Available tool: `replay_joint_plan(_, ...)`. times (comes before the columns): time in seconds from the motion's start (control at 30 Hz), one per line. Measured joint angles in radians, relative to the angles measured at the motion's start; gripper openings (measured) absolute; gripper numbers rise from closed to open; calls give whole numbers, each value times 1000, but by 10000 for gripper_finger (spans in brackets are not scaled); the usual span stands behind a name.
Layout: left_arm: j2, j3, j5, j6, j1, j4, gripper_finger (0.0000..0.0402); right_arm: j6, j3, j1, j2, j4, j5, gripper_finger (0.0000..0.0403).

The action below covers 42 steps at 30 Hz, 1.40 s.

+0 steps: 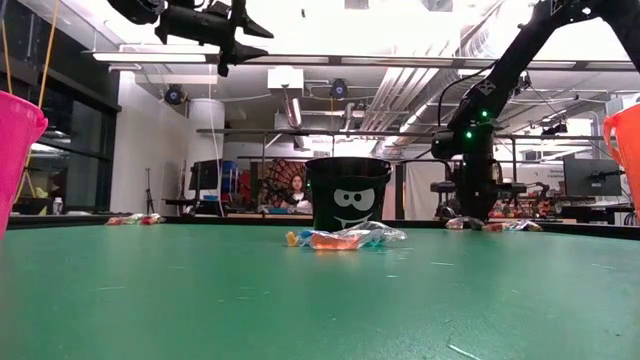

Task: Sort candy by brand, put in halloween buckets
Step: Put the transparent candy into the black bucket, then put the violet candy into the black bucket

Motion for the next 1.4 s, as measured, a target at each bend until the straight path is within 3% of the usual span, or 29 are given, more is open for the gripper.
replay_joint_plan(0.1, 0, 0, 0, 0, 0, 1, 188, -25, -6, 3, -43, -36, -1, 11)
replay_joint_plan(0.3, 0, 0, 0, -5, 0, 5, 188, -56, -3, 6, -253, -18, -17, 1)
replay_joint_plan(0.43, 0, 0, 19, -18, 0, 5, 188, -65, 0, 49, -411, 96, -148, 1)
replay_joint_plan(0.57, 0, 0, 58, -20, 0, 5, 188, -47, 0, 151, -477, 239, -266, 0)
replay_joint_plan(0.9, 0, 0, 113, -57, 0, 4, 188, 56, 1, 532, -319, 633, -274, 0)
replay_joint_plan(1.03, 0, 0, 113, -60, 0, 4, 188, 76, 1, 597, -249, 749, -245, 0)
replay_joint_plan(1.17, 0, 0, 114, -60, 0, 4, 188, 108, 1, 606, -216, 717, -172, 5)
replay_joint_plan(1.27, 0, 0, 115, -60, 0, 4, 188, 95, 1, 599, -209, 671, -187, 36)
replay_joint_plan(1.4, 0, 0, 114, -60, 0, 6, 188, 53, 0, 599, -209, 611, -196, 116)
